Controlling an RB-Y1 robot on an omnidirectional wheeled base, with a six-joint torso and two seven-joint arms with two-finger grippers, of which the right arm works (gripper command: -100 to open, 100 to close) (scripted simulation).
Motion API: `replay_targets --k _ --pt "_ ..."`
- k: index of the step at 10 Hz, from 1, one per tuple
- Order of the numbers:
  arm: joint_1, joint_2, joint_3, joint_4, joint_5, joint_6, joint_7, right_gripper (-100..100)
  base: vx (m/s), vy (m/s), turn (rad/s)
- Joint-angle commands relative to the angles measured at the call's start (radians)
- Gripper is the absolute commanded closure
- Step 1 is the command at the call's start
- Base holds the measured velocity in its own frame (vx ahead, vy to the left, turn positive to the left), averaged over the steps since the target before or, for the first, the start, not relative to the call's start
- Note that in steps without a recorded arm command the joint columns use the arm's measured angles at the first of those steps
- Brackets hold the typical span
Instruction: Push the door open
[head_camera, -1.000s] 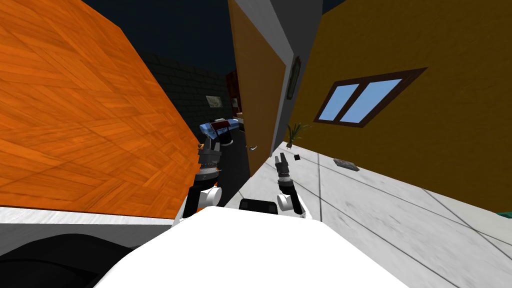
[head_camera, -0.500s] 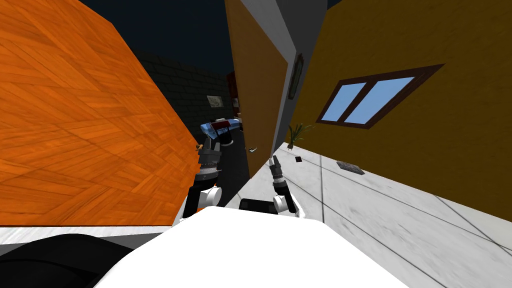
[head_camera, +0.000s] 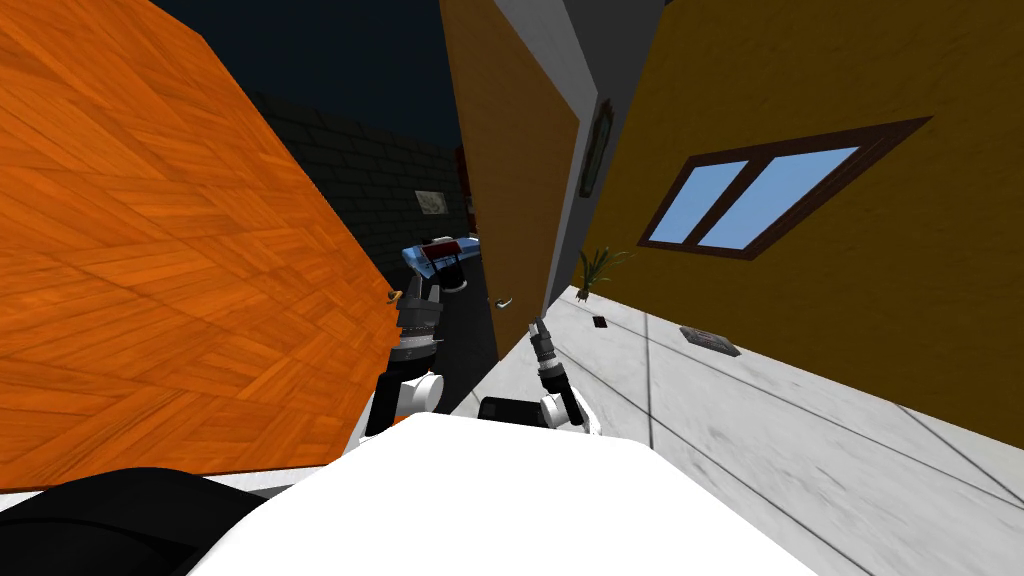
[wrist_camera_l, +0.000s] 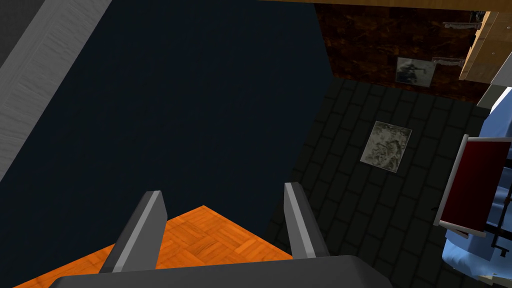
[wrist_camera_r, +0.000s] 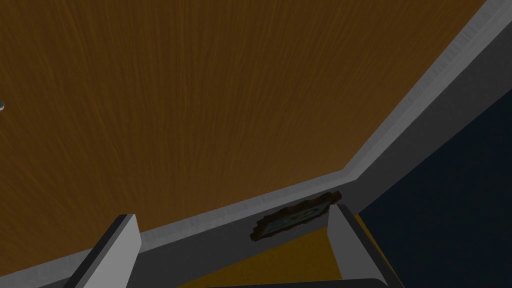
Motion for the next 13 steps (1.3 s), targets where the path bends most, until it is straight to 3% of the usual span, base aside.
replay_targets --k 1,8,9,13 --pt "-0.019 -0.001 0.015 0.04 -0.001 -0.008 -0.007 -100 0.059 -0.024 0.023" --pt "-0.088 -0.006 0.119 0.222 0.001 -0.032 -0.036 -100 0.094 -0.047 0.035" --pt "-0.088 -0.006 0.119 0.222 0.001 -0.032 -0.036 -100 0.057 -0.029 0.017" --pt "-0.126 -0.008 0.175 0.32 0.002 -0.045 -0.051 -100 0.076 -0.03 0.031"
